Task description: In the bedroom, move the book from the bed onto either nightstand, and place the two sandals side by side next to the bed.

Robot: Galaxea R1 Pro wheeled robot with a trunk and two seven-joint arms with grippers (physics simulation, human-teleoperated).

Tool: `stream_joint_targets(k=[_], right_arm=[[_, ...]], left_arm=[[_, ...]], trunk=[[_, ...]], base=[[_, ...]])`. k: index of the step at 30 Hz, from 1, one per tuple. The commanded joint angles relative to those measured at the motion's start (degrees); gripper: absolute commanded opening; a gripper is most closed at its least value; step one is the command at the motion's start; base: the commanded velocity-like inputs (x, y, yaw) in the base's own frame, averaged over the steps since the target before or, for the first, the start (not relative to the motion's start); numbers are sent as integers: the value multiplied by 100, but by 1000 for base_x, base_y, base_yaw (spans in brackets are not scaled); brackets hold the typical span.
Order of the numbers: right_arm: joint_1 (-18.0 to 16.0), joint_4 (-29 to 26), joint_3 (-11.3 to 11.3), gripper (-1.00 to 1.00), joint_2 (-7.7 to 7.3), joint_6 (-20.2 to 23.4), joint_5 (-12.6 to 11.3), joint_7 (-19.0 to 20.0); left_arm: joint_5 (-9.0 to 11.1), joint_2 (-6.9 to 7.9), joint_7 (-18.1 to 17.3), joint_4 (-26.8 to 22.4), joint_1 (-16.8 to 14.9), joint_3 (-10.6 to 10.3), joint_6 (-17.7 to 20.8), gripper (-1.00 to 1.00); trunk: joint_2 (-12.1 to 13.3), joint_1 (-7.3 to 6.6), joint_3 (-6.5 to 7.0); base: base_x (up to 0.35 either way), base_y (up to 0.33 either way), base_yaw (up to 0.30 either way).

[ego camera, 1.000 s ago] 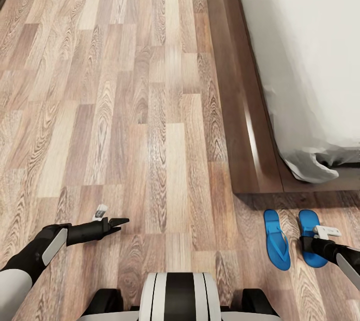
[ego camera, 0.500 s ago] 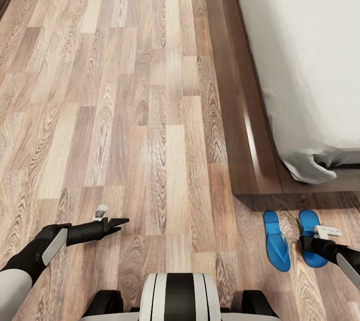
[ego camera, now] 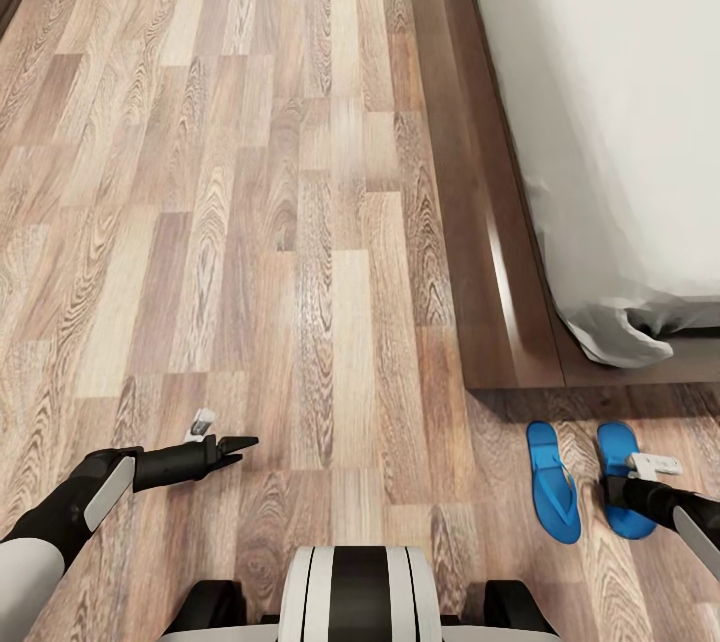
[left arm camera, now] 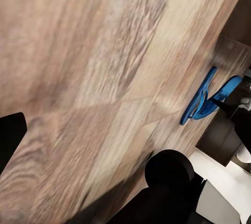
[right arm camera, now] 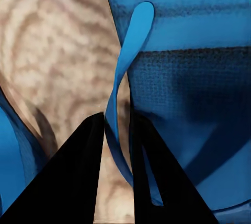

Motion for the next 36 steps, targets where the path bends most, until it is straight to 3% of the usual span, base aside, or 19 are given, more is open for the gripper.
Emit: stream_joint_targets(k=[1, 4, 8, 36], right_arm=[[-3, -4, 12, -100, -8, 178, -33, -7], [-3, -31, -2, -100, -14, 962, -29, -25], [-3, -82, -11, -100, -15, 1428, -25, -26], [-11, -89, -20, -100, -15, 1515, -24, -34]], left_arm=[[41, 6, 3, 0, -3, -26, 35, 100], [41, 6, 3, 0, -3, -28, 35, 100], [41, 6, 3, 0, -3, -29, 35, 100], [42, 6, 12, 90, -3, -29, 35, 100]], trunk=[[-1, -1, -3], [-1, -1, -3], [-1, -1, -3], [-1, -1, -3]], base=[[0, 0, 0], [0, 0, 0], [0, 0, 0], [58, 15, 0]])
